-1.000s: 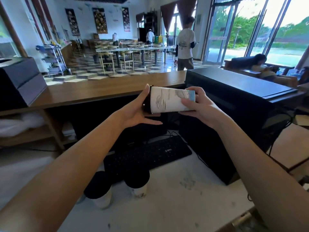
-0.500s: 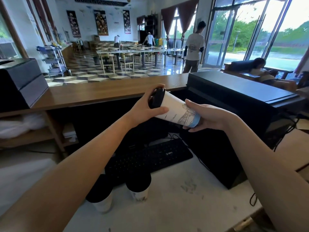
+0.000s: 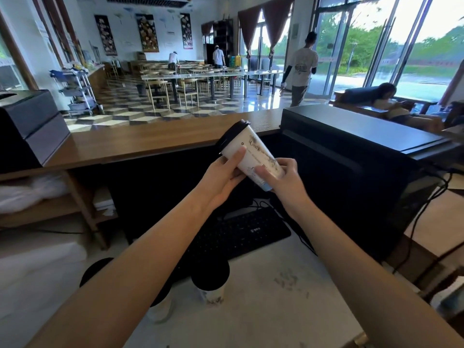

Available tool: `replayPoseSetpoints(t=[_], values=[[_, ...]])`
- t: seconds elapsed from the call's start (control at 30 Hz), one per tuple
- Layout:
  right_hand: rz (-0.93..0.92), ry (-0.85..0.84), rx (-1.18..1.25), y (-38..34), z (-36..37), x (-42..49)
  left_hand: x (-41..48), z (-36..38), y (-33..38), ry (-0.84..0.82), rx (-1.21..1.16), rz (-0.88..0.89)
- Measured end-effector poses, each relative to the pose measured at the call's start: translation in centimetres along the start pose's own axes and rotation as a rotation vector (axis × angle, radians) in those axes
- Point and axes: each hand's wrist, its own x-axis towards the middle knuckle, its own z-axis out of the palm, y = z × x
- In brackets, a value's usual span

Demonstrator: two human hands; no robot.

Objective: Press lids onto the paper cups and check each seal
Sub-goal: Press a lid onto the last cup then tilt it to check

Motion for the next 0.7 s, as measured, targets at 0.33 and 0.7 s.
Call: replayPoseSetpoints(t=[0.33,0.7], values=[[-0.247,-0.217,-0.02,3.5,2.3,-1.5,-0.4,-2.0,1.8,0.02,0.163,0.172],[0.288,-0.822,-0.259,18.2,4.5,-5.6,-1.4,-11.8,-2.0,0.132,0.492,-0.011]])
